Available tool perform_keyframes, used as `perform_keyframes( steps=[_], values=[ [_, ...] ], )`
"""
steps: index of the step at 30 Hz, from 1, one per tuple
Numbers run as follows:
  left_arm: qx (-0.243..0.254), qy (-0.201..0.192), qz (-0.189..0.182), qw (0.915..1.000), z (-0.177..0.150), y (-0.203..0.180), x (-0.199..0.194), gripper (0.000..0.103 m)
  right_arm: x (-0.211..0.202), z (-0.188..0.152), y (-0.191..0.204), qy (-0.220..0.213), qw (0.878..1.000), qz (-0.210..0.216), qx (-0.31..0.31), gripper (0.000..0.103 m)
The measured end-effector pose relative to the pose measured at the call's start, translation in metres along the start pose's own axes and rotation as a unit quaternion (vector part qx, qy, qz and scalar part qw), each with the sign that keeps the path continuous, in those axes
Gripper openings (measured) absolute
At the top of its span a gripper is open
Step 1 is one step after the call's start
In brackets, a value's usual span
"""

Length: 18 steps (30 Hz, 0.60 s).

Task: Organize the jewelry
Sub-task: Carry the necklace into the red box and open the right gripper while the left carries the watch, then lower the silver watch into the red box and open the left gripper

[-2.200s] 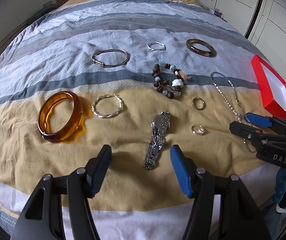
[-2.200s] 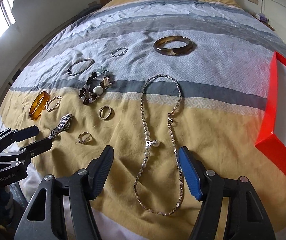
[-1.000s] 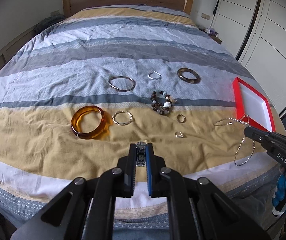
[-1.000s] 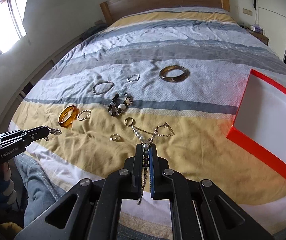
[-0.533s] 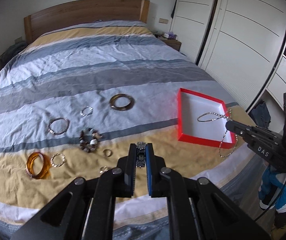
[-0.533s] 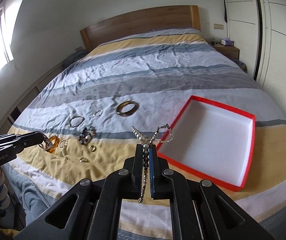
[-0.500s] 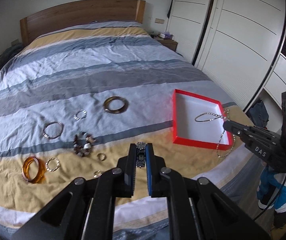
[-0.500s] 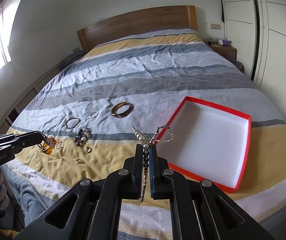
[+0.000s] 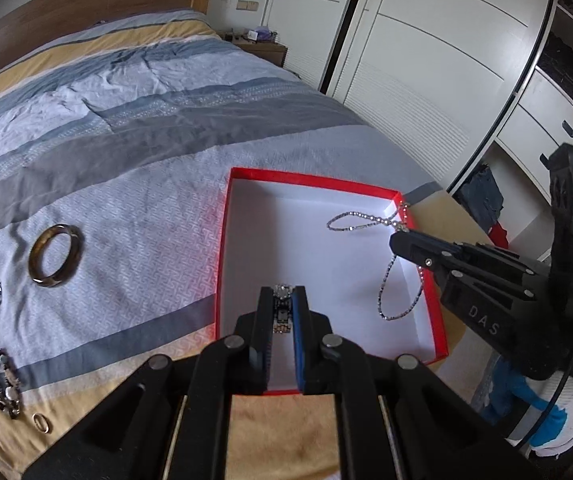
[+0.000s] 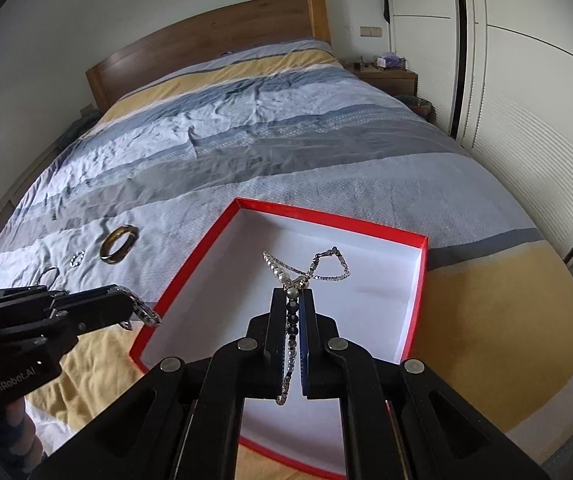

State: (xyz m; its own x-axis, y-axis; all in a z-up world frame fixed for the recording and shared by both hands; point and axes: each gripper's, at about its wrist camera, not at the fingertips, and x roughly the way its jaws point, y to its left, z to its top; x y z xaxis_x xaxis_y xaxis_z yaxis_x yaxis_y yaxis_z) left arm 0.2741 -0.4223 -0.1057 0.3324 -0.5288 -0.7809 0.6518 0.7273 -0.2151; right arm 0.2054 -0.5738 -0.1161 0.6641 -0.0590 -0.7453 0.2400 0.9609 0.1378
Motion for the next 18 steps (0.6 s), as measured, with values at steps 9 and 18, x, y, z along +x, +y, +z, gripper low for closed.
perform_keyframes(
  steps=[9, 18],
  values=[
    [0.003, 0.062, 0.002, 0.9981, -0.033, 0.011, 0.063, 0.008, 0.052, -0.021, -0.016, 0.054, 0.998, -0.016, 0.002, 0.006],
    [0.003, 0.058, 0.0, 0.9983, -0.041, 0.011, 0.061, 0.015, 0.056, -0.029, -0.014, 0.068, 0.997, -0.03, -0.012, 0.039]
  ],
)
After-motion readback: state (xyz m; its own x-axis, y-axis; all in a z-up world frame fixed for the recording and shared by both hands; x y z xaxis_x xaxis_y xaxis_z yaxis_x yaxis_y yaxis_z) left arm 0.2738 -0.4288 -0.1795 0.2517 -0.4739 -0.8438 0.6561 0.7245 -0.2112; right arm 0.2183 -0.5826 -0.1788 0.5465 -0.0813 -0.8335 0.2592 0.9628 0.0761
